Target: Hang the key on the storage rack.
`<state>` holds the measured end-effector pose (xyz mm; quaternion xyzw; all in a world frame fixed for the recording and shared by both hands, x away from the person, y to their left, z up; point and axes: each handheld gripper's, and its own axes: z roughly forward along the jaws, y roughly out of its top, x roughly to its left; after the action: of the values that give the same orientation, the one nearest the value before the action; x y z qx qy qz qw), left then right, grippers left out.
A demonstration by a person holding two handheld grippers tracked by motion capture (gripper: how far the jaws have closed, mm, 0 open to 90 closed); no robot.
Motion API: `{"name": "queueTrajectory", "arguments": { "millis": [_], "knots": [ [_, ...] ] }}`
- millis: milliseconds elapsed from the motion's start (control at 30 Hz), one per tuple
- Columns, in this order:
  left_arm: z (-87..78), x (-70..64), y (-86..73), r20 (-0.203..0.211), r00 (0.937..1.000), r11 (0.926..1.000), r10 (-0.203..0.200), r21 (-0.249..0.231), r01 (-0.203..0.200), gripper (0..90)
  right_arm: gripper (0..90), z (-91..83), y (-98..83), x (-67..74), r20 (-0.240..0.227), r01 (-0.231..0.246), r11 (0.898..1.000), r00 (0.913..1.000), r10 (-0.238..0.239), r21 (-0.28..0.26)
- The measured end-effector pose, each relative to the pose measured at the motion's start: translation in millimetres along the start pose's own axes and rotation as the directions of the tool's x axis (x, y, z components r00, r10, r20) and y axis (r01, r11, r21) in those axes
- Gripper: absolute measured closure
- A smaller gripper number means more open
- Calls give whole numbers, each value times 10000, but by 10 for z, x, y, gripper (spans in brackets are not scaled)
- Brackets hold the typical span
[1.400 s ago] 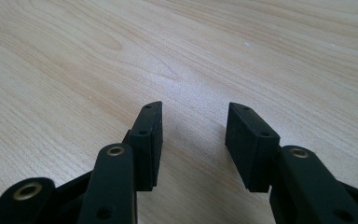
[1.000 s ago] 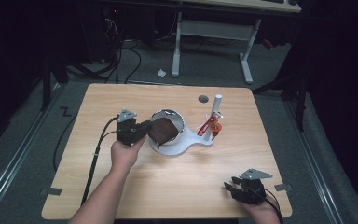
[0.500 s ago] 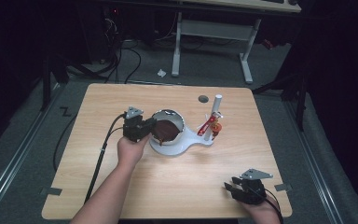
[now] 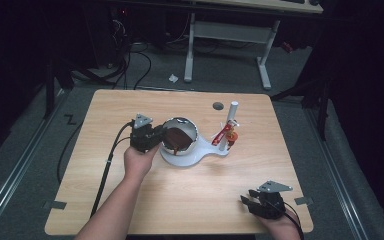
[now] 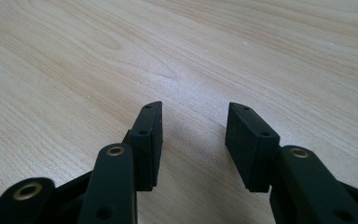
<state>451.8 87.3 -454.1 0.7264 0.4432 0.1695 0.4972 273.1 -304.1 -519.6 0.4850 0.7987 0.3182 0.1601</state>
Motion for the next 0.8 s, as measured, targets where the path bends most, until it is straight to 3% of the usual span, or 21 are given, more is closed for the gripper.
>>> {"name": "queueTrajectory", "arguments": {
  "millis": [200, 800],
  "knots": [
    [-30, -25, -4, -49, 9999, 10000, 91, 21, -91, 741, 567, -4, 2, 3, 23, 19, 10000, 10000, -19, -8],
    [-202, -103, -44, -3, 9990, 9990, 448, 78, -448, 601, 568, 3, 10, 5, 36, 98, 9999, 9999, -98, -75]
  ]
}}
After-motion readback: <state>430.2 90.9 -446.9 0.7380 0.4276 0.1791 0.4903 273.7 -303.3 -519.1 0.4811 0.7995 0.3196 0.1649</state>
